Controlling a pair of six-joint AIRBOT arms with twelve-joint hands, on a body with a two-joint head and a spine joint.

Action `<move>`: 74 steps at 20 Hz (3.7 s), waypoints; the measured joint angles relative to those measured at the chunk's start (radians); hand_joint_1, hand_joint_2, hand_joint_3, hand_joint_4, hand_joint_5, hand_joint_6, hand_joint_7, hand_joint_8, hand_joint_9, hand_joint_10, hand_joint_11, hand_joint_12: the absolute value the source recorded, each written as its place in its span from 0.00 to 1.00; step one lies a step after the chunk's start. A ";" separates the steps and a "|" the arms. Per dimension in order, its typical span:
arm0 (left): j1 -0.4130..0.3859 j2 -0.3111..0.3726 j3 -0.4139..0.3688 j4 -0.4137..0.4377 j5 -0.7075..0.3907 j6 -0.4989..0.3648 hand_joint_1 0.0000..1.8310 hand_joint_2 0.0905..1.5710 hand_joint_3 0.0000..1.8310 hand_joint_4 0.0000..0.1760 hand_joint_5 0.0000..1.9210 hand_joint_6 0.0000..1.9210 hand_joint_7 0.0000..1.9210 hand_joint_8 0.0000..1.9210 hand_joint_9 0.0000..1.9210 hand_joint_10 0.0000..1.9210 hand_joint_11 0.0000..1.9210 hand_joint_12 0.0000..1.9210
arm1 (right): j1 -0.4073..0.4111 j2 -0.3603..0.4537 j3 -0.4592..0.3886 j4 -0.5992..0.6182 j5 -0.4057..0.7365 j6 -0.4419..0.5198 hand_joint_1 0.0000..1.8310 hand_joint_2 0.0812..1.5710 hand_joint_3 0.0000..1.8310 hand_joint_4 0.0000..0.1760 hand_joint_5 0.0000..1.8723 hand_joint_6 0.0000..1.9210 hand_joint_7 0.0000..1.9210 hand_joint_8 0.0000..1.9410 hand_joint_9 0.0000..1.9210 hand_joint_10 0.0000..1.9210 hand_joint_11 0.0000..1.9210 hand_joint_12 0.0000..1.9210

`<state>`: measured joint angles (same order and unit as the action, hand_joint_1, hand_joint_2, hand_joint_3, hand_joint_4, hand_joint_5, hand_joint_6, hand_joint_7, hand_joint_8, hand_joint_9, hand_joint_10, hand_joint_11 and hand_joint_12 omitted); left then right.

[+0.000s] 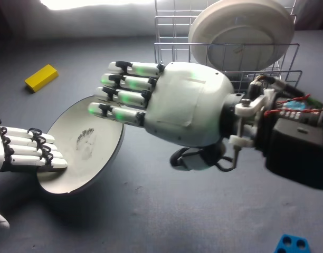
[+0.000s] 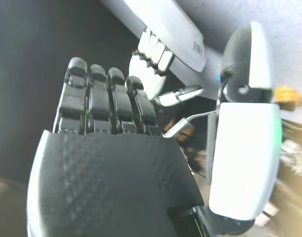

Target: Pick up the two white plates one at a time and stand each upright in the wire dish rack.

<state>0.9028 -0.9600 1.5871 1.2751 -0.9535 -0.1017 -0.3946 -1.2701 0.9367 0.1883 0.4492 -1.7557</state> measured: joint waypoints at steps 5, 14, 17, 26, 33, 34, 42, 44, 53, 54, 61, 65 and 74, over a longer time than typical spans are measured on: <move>0.002 -0.004 0.008 0.000 -0.005 0.000 0.00 0.63 0.00 0.00 0.01 0.00 0.00 0.00 0.00 0.00 0.00 0.00 | -0.016 -0.079 0.027 0.081 0.019 -0.040 0.58 0.51 0.00 0.00 0.00 0.00 0.00 0.00 0.00 0.00 0.00 0.13; 0.006 -0.011 0.021 0.000 -0.014 0.000 0.00 0.64 0.00 0.00 0.01 0.00 0.00 0.00 0.00 0.00 0.00 0.00 | -0.016 -0.262 0.200 0.085 0.019 -0.060 0.58 0.52 0.00 0.00 0.00 0.00 0.00 0.00 0.00 0.00 0.00 0.16; 0.006 -0.011 0.021 -0.001 -0.014 0.000 0.00 0.64 0.00 0.00 0.01 0.00 0.00 0.00 0.00 0.00 0.00 0.00 | -0.016 -0.305 0.253 0.085 0.018 -0.062 0.57 0.53 0.00 0.00 0.00 0.00 0.00 0.00 0.00 0.00 0.00 0.12; 0.006 -0.017 0.032 -0.001 -0.023 0.000 0.00 0.65 0.01 0.00 0.01 0.00 0.01 0.00 0.00 0.00 0.00 0.00 | -0.013 -0.361 0.317 0.085 0.018 -0.066 0.56 0.51 0.00 0.00 0.00 0.00 0.00 0.00 0.00 0.00 0.00 0.21; 0.006 -0.017 0.033 -0.001 -0.024 0.000 0.00 0.65 0.00 0.00 0.01 0.00 0.01 0.00 0.00 0.00 0.00 0.00 | -0.007 -0.367 0.318 0.086 0.021 -0.071 0.61 0.62 0.01 0.00 0.18 0.02 0.18 0.01 0.18 0.03 0.00 0.61; 0.006 -0.017 0.033 -0.001 -0.024 0.000 0.00 0.65 0.00 0.00 0.02 0.00 0.01 0.00 0.00 0.00 0.00 0.00 | -0.006 -0.370 0.318 0.085 0.021 -0.071 0.63 0.63 0.01 0.00 0.21 0.01 0.22 0.01 0.23 0.03 0.02 0.64; 0.006 -0.017 0.034 -0.001 -0.024 0.000 0.00 0.66 0.00 0.00 0.02 0.00 0.01 0.00 0.00 0.00 0.00 0.00 | -0.006 -0.380 0.318 0.087 0.025 -0.060 0.68 0.62 0.00 0.00 0.46 0.01 0.46 0.00 0.47 0.02 0.22 0.58; 0.006 -0.019 0.034 -0.001 -0.024 -0.001 0.00 0.65 0.00 0.00 0.02 0.00 0.01 0.00 0.00 0.00 0.00 0.00 | -0.006 -0.380 0.318 0.087 0.028 -0.062 0.69 0.62 0.00 0.00 0.50 0.01 0.50 0.00 0.51 0.02 0.30 0.56; -0.003 -0.019 0.034 0.000 -0.019 -0.005 0.00 0.66 0.00 0.00 0.02 0.00 0.01 0.00 0.00 0.00 0.00 0.00 | 0.000 -0.370 0.318 0.089 0.029 -0.066 0.69 0.62 0.00 0.00 0.50 0.00 0.50 0.00 0.51 0.01 0.30 0.55; -0.012 -0.019 0.034 0.003 -0.018 -0.008 0.00 0.66 0.00 0.00 0.02 0.00 0.01 0.00 0.00 0.00 0.00 0.00 | 0.002 -0.370 0.318 0.089 0.030 -0.066 0.69 0.62 0.00 0.00 0.50 0.00 0.50 0.00 0.51 0.01 0.30 0.55; -0.100 -0.002 0.035 0.054 0.003 -0.034 0.00 0.66 0.00 0.00 0.01 0.00 0.00 0.00 0.00 0.00 0.00 0.00 | -0.002 -0.386 0.319 0.089 0.069 -0.025 0.76 0.63 0.00 0.00 0.59 0.36 0.61 0.30 0.60 0.43 0.54 0.43; -0.151 0.032 0.037 0.050 0.000 -0.057 0.00 0.66 0.00 0.00 0.01 0.00 0.00 0.00 0.00 0.00 0.00 0.00 | -0.003 -0.389 0.319 0.085 0.099 -0.025 0.76 0.63 0.00 0.00 0.59 0.37 0.62 0.29 0.61 0.43 0.56 0.41; -0.187 0.073 0.040 0.051 -0.023 -0.098 0.00 0.66 0.00 0.00 0.01 0.00 0.00 0.00 0.00 0.00 0.00 0.00 | 0.074 -0.358 0.327 0.089 0.023 -0.026 0.76 0.63 0.00 0.00 0.60 0.35 0.62 0.29 0.61 0.43 0.56 0.41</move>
<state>0.7158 -0.8867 1.6272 1.3258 -0.9760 -0.2001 -0.3210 -1.6283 1.2640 0.2771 0.4721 -1.7821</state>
